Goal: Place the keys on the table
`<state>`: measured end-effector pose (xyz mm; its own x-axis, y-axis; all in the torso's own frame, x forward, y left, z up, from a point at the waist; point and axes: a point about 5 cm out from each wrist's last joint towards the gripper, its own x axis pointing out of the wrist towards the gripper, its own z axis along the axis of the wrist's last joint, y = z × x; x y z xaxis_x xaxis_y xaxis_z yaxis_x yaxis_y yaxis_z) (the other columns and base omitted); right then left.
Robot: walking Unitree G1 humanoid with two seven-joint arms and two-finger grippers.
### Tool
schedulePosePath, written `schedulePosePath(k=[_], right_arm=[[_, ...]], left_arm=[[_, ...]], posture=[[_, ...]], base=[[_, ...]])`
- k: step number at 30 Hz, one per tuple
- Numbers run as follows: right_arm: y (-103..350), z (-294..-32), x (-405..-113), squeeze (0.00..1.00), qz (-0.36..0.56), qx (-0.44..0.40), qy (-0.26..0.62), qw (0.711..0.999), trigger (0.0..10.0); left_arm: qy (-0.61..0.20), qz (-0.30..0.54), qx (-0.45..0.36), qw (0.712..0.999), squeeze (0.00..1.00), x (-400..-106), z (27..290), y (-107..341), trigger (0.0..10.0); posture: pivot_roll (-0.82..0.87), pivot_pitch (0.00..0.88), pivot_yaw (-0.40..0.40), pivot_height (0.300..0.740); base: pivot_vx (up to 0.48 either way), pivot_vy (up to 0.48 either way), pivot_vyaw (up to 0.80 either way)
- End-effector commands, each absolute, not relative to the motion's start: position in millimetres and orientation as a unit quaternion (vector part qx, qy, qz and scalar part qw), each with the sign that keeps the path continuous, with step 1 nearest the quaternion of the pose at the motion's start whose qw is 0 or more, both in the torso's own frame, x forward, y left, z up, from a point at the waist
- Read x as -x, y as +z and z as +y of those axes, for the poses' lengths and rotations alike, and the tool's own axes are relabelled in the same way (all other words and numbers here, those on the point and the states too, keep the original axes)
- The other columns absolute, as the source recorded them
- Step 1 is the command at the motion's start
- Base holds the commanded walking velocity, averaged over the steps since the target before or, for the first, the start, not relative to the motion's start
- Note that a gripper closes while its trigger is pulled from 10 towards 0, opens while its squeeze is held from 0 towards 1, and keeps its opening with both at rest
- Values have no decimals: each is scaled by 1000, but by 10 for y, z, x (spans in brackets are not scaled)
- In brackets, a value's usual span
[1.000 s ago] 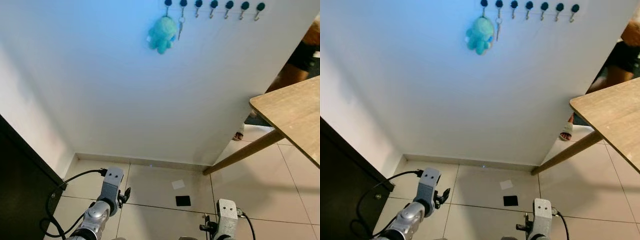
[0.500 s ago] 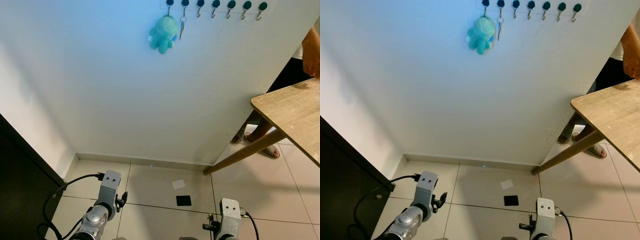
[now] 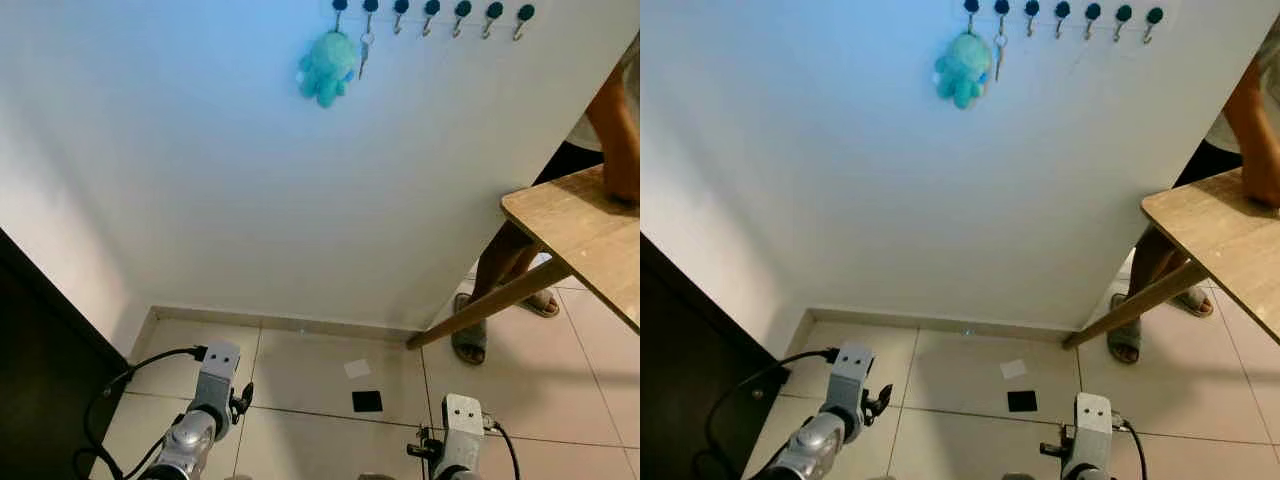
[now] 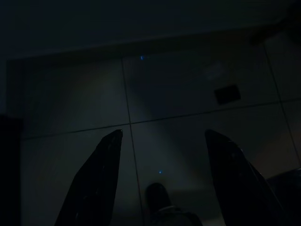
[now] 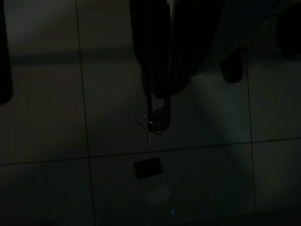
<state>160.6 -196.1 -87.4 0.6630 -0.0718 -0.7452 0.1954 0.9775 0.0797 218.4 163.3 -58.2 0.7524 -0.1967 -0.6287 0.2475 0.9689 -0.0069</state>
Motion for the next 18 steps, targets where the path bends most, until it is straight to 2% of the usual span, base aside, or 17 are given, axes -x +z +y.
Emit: schedulePosePath(k=[1,18], right_arm=[[-885,-1976,-1570,0,405,-77,-79,908,10000],[-878,-1950,-1590,0,402,-75,-68,910,10000]], left_arm=[[-114,338,-46,933,0,-2145,1699,-603,10000],[-101,339,-48,934,0,-2139,1748,-606,10000]], posture=[[36,53,-14,740],[40,53,-15,740]], base=[[0,0,-525],[0,0,-774]])
